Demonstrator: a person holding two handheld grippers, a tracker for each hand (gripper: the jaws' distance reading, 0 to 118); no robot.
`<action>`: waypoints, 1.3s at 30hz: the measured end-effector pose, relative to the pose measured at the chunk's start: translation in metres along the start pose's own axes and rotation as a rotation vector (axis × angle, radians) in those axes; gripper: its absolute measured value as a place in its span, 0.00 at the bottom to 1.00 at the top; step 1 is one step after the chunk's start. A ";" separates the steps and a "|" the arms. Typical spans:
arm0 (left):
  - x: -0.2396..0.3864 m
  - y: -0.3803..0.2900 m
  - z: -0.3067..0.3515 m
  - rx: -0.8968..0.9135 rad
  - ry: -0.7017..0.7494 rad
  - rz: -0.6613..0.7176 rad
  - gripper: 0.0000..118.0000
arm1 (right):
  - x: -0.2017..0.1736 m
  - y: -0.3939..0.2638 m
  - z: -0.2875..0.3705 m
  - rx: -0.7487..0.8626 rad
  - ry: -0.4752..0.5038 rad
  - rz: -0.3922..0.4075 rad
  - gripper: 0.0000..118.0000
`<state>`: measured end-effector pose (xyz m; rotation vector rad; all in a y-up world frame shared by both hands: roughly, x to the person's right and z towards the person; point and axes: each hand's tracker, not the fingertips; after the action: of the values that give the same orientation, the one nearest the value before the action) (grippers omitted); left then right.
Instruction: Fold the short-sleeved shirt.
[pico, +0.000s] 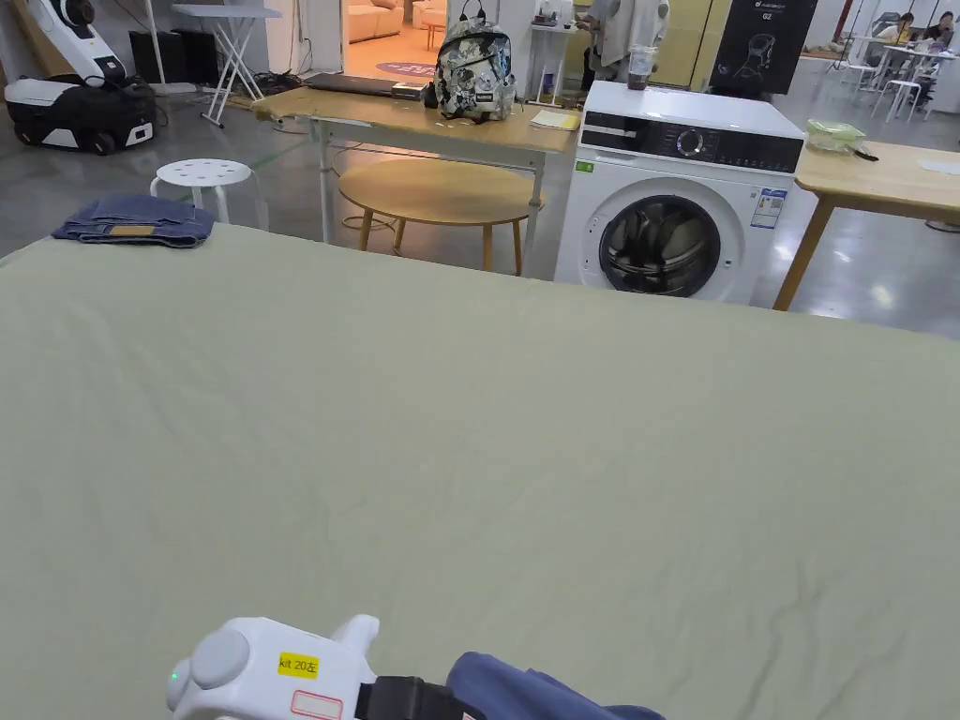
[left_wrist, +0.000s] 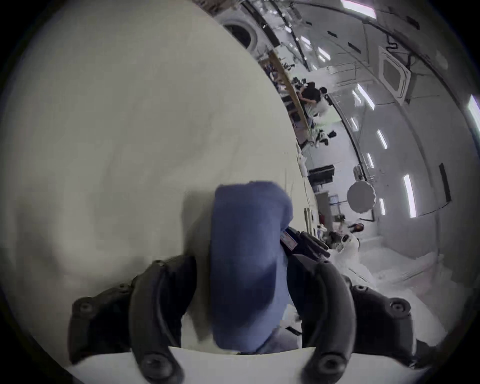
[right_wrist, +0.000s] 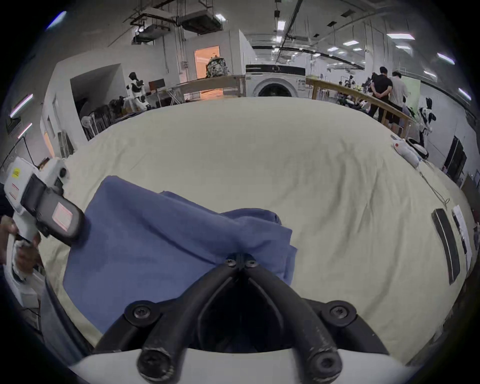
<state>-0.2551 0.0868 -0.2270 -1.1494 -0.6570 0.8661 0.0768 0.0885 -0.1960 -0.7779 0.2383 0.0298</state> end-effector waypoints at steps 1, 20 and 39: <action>-0.009 0.005 -0.010 -0.013 -0.036 0.008 0.62 | 0.000 0.000 0.000 0.000 0.001 -0.001 0.00; -0.010 -0.017 -0.029 0.066 -0.109 0.062 0.14 | -0.011 0.000 0.009 0.027 -0.018 0.073 0.00; -0.022 0.002 0.199 0.257 0.107 0.041 0.13 | -0.080 0.084 0.024 0.230 0.090 0.152 0.00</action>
<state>-0.4300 0.1667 -0.1708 -0.9720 -0.4212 0.8892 -0.0062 0.1701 -0.2200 -0.5318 0.3791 0.1097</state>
